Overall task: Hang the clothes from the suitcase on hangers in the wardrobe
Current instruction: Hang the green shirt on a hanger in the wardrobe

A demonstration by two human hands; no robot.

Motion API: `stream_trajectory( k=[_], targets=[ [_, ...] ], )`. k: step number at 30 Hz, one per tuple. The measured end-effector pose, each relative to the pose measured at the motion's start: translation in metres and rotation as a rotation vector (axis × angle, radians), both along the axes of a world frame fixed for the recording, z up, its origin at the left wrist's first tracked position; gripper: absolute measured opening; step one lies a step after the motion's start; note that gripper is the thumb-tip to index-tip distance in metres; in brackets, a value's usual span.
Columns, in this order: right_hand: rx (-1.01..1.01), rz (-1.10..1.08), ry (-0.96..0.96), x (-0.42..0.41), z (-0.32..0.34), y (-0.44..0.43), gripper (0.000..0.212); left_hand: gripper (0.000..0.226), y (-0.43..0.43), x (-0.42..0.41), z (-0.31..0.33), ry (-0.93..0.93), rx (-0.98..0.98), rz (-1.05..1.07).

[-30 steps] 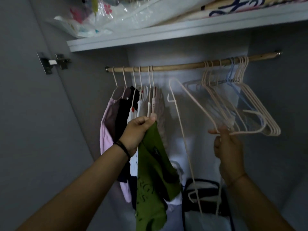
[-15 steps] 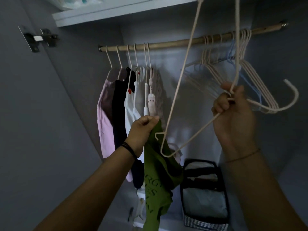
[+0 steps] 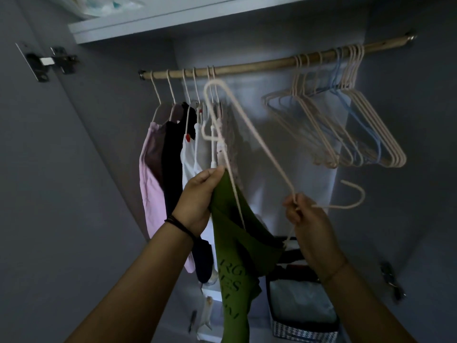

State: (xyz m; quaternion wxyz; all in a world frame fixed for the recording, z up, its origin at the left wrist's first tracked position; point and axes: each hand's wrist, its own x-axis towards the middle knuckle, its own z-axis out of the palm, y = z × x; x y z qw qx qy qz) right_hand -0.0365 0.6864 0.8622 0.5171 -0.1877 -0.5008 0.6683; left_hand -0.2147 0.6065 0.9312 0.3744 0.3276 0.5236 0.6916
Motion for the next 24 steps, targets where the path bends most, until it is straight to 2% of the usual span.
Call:
stream_trajectory(
  k=[4, 8, 14, 19, 24],
  targets=[
    [0.033, 0.019, -0.279, 0.015, -0.011, -0.013, 0.033, 0.022, -0.013, -0.016, 0.008, -0.036, 0.087, 0.118],
    [0.115, -0.005, -0.494, 0.038, -0.007, -0.010, 0.033, 0.026, -0.034, -0.039, 0.001, 0.024, 0.088, 0.234],
    [0.130, 0.017, -0.677, 0.055, 0.004, -0.011, 0.032, 0.022, -0.050, -0.052, -0.034, 0.142, 0.002, 0.368],
    [0.122, 0.020, -0.752, 0.059, 0.008, -0.012, 0.031, 0.028, -0.062, -0.052, -0.048, 0.126, 0.013, 0.472],
    [0.108, 0.048, -0.792, 0.061, 0.009, -0.024, 0.031, 0.028, -0.071, -0.043, -0.055, 0.117, -0.023, 0.479]
  ],
)
